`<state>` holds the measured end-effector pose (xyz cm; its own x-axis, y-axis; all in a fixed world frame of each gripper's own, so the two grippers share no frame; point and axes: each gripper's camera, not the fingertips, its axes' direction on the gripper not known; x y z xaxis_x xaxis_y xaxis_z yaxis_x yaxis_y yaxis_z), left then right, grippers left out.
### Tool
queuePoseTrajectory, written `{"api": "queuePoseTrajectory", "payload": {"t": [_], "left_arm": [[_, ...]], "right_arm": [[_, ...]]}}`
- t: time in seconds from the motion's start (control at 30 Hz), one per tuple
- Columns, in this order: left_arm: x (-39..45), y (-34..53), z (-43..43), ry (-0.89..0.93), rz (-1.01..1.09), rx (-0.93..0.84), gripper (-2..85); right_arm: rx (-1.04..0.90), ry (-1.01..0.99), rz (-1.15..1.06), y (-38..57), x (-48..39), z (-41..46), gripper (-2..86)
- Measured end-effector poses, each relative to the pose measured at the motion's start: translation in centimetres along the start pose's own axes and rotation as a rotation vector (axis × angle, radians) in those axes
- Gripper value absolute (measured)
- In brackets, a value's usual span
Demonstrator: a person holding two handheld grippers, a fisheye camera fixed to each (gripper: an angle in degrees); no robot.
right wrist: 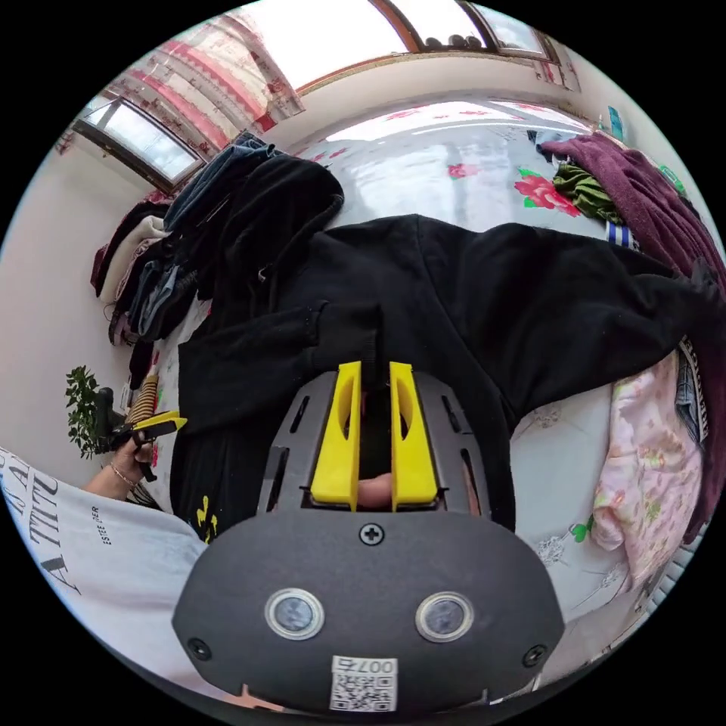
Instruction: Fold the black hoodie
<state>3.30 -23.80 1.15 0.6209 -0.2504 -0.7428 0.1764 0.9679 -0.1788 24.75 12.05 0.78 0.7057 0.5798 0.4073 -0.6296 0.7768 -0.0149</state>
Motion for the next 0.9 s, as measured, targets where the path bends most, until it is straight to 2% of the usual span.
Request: {"api": "queuePoseTrajectory", "payload": {"t": [0.07, 0.2, 0.37, 0.47, 0.63, 0.7, 0.73, 0.83, 0.9], "left_arm": [[0.0, 0.0, -1.0, -0.023, 0.002, 0.017, 13.0], [-1.0, 0.4, -3.1, -0.036, -0.053, 0.034, 12.0], [-2.5, 1.4, -3.9, -0.008, -0.169, 0.029, 11.6], [-3.0, 2.1, -4.3, 0.007, -0.223, 0.03, 11.1], [-3.3, 2.7, -5.1, 0.022, -0.252, 0.044, 10.8], [-3.2, 2.8, -5.5, 0.02, -0.24, 0.064, 10.6], [-3.2, 2.9, -5.7, 0.022, -0.239, 0.071, 10.5], [-3.2, 3.3, -6.4, 0.041, -0.23, 0.115, 10.0], [-3.2, 3.7, -6.9, 0.057, -0.215, 0.149, 10.0]], "right_arm": [[0.101, 0.04, 0.081, 0.1, 2.4, -2.4, 6.7], [0.28, 0.101, 0.418, 1.0, 11.7, -7.6, 8.8], [0.334, 0.257, 0.55, -0.3, 18.1, -9.8, 9.5], [0.344, 0.24, 0.598, -1.7, 20.7, -9.8, 8.7], [0.496, 0.023, 0.748, -2.9, 22.0, -11.8, 4.1], [0.628, -0.079, 0.663, -4.5, 19.3, -13.9, 2.5], [0.633, -0.084, 0.607, -5.3, 18.0, -14.3, 2.2], [0.557, -0.071, 0.104, -9.1, 6.5, -15.1, 1.6], [0.442, -0.019, -0.381, -8.2, -6.3, -13.2, 1.6]]}}
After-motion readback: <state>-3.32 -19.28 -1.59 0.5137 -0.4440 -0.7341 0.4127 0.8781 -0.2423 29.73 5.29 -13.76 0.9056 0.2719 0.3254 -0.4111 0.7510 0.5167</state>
